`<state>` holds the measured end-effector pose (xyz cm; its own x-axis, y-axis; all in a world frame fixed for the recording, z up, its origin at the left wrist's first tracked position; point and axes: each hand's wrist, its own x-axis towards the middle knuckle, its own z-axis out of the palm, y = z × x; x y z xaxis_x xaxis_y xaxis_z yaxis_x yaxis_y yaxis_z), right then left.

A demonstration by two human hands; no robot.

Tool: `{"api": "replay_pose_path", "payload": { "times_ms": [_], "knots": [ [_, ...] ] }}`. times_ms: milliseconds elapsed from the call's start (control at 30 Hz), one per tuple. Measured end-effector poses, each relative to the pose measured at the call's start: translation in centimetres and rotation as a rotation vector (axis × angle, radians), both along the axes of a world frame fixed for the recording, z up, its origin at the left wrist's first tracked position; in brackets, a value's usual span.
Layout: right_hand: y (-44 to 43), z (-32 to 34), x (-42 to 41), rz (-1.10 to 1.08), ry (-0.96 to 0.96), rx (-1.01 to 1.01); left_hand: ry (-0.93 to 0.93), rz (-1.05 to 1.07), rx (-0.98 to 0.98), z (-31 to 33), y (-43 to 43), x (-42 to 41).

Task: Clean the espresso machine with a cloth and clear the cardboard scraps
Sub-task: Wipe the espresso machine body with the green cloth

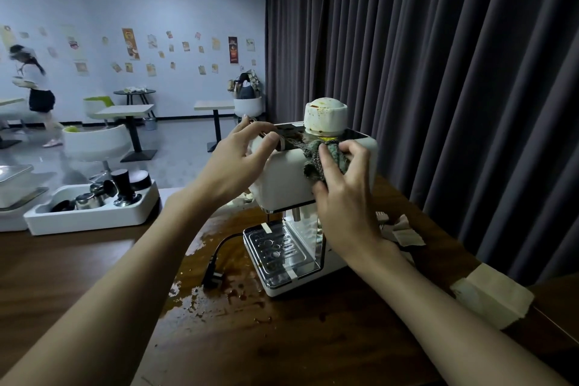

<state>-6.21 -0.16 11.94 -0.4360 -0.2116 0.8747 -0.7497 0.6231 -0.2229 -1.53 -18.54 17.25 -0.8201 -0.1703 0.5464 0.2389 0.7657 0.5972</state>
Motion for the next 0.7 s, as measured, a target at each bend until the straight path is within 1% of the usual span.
{"api": "replay_pose_path", "payload": {
  "times_ms": [100, 167, 367, 433, 533, 600, 700],
  "knots": [
    [0.0, -0.1, 0.2, 0.096, 0.012, -0.12, -0.016, -0.028, 0.043, 0.0, -0.2, 0.3],
    [-0.2, -0.2, 0.7, 0.171, 0.046, -0.132, -0.022, -0.041, 0.059, 0.0, -0.4, 0.2],
    [-0.9, -0.8, 0.8, 0.268, 0.185, 0.025, -0.021, -0.072, 0.128, 0.0, -1.2, -0.1],
    [-0.3, -0.5, 0.3, 0.273, 0.226, 0.044, -0.022, -0.084, 0.147, 0.0, -1.1, 0.0],
    [0.0, 0.0, 0.0, 0.243, 0.228, -0.015, -0.019, -0.079, 0.136, -0.1, -0.7, 0.1],
    [-0.5, -0.2, 0.4, 0.236, 0.216, -0.021, -0.026, -0.07, 0.132, -0.2, -0.7, 0.0],
    [-1.2, -1.5, 1.1, 0.283, 0.246, 0.097, -0.032, -0.059, 0.122, -0.2, -1.0, -0.1]
  ]
}}
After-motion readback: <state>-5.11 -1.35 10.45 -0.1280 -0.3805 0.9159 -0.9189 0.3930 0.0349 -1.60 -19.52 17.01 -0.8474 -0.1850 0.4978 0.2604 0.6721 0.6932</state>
